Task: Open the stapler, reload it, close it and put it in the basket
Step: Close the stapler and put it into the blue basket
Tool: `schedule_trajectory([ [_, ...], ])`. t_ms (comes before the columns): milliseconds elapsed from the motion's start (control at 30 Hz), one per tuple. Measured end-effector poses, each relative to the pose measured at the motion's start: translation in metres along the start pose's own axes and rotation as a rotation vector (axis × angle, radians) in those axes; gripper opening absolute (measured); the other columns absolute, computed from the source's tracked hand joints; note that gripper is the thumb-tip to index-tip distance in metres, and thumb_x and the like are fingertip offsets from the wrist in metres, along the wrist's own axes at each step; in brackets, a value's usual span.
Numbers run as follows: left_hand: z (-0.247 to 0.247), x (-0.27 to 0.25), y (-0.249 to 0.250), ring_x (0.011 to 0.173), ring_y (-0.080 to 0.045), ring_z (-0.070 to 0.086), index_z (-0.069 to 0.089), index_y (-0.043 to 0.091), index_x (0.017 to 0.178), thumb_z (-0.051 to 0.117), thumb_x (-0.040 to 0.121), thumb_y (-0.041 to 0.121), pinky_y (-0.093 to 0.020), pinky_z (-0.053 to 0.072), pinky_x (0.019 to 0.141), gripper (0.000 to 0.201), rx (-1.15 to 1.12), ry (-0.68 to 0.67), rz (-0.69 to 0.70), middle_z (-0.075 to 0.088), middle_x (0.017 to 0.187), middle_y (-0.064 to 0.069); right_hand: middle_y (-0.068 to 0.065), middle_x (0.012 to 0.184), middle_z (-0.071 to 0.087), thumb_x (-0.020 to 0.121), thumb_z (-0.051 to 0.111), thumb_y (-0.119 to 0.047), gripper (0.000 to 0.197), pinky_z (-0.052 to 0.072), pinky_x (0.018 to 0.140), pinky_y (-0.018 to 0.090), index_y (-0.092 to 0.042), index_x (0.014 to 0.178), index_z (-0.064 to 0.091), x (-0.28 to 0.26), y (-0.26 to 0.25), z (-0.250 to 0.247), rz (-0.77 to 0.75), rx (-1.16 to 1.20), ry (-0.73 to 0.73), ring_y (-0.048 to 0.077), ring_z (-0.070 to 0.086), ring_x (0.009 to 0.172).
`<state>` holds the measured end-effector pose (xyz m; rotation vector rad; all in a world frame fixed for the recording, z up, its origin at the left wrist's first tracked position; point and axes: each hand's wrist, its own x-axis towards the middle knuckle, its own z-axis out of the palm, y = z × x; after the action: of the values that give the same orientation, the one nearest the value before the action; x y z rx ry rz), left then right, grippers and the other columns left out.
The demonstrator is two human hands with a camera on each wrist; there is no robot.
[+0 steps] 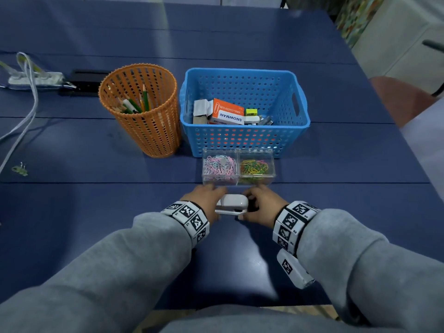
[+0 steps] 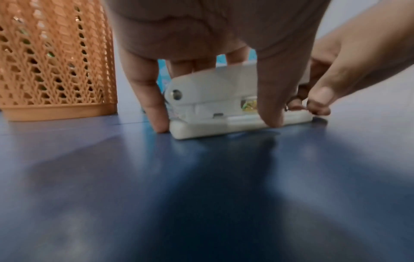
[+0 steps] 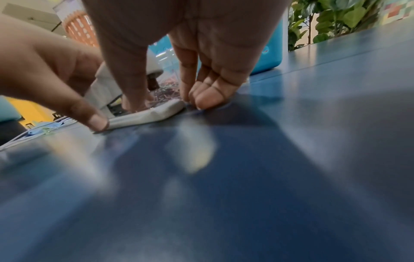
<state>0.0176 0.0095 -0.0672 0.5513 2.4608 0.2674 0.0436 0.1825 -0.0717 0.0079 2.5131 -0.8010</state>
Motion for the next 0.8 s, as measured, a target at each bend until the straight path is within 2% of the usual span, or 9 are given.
schedule_trajectory([
  [67,-0.003,0.002,-0.001,0.123,-0.034,0.040,0.041,0.016,0.124,0.068,0.077,0.024,-0.047,0.042,0.101,0.055,0.049,-0.011,-0.014,0.044,0.130,-0.013,0.007,0.114,0.045,0.067,0.077,-0.034,0.061,0.043,0.094,0.029,-0.014,0.120,0.052,-0.002,0.001,-0.002,-0.004,0.013,-0.017,0.022,0.053,0.105],
  [133,-0.008,0.003,-0.001,0.120,-0.034,0.044,0.046,0.014,0.120,0.067,0.078,0.023,-0.044,0.043,0.100,0.048,0.053,-0.007,0.002,0.049,0.126,-0.014,0.003,0.107,0.044,0.071,0.073,-0.041,0.054,0.042,0.086,0.025,-0.014,0.114,0.056,-0.004,0.000,-0.005,-0.009,0.033,-0.031,0.017,0.052,0.095],
  [200,-0.012,0.003,-0.002,0.117,-0.034,0.048,0.050,0.014,0.116,0.064,0.080,0.022,-0.042,0.043,0.096,0.039,0.043,0.004,0.028,0.053,0.122,-0.015,-0.002,0.097,0.050,0.077,0.064,-0.046,0.046,0.040,0.082,0.024,-0.014,0.110,0.059,-0.004,0.002,-0.007,0.010,0.087,-0.034,0.014,0.051,0.090],
  [300,-0.014,0.000,-0.001,0.115,-0.033,0.049,0.051,0.012,0.115,0.060,0.083,0.020,-0.039,0.043,0.092,0.033,0.034,0.030,0.052,0.055,0.120,-0.015,-0.006,0.086,0.061,0.082,0.048,-0.056,0.045,0.049,0.081,0.031,-0.018,0.101,0.061,-0.003,0.004,-0.009,0.103,0.267,-0.069,0.017,0.060,0.085],
  [400,-0.014,-0.002,0.000,0.112,-0.031,0.050,0.054,0.012,0.110,0.060,0.082,0.015,-0.038,0.044,0.091,0.029,-0.004,0.080,0.084,0.057,0.116,-0.014,-0.007,0.076,0.062,0.084,0.040,-0.058,0.051,0.049,0.083,0.033,-0.014,0.090,0.064,0.000,0.005,-0.012,0.158,0.349,-0.169,0.019,0.062,0.076],
  [467,-0.014,-0.003,0.000,0.111,-0.030,0.050,0.056,0.011,0.107,0.060,0.080,0.012,-0.037,0.044,0.090,0.027,-0.031,0.135,0.090,0.058,0.114,-0.013,0.002,0.073,0.059,0.084,0.042,-0.054,0.044,0.052,0.081,0.034,-0.015,0.080,0.061,-0.001,0.000,-0.012,0.180,0.532,-0.229,0.021,0.059,0.074],
  [600,-0.019,-0.003,-0.001,0.108,-0.030,0.051,0.059,0.010,0.107,0.064,0.078,0.013,-0.037,0.044,0.091,0.029,-0.057,0.174,0.133,0.059,0.111,-0.014,0.007,0.071,0.057,0.091,0.045,-0.032,0.029,0.052,0.051,0.013,-0.010,0.079,0.059,-0.005,-0.008,-0.016,0.169,0.815,-0.270,0.014,0.057,0.060],
  [700,-0.025,-0.005,-0.001,0.104,-0.031,0.054,0.064,0.012,0.105,0.069,0.076,0.017,-0.042,0.048,0.090,0.031,-0.117,0.183,0.157,0.060,0.108,-0.014,0.003,0.062,0.062,0.089,0.053,-0.022,0.021,0.053,0.047,0.013,-0.009,0.075,0.061,-0.006,-0.008,-0.022,0.147,0.882,-0.267,0.009,0.061,0.048],
  [800,-0.028,-0.008,0.000,0.102,-0.031,0.056,0.065,0.013,0.105,0.071,0.074,0.020,-0.041,0.049,0.088,0.031,-0.143,0.208,0.167,0.060,0.107,-0.014,0.008,0.064,0.061,0.089,0.054,-0.017,0.020,0.054,0.045,0.015,-0.005,0.075,0.061,-0.007,-0.009,-0.028,0.134,0.891,-0.263,0.011,0.061,0.044],
])
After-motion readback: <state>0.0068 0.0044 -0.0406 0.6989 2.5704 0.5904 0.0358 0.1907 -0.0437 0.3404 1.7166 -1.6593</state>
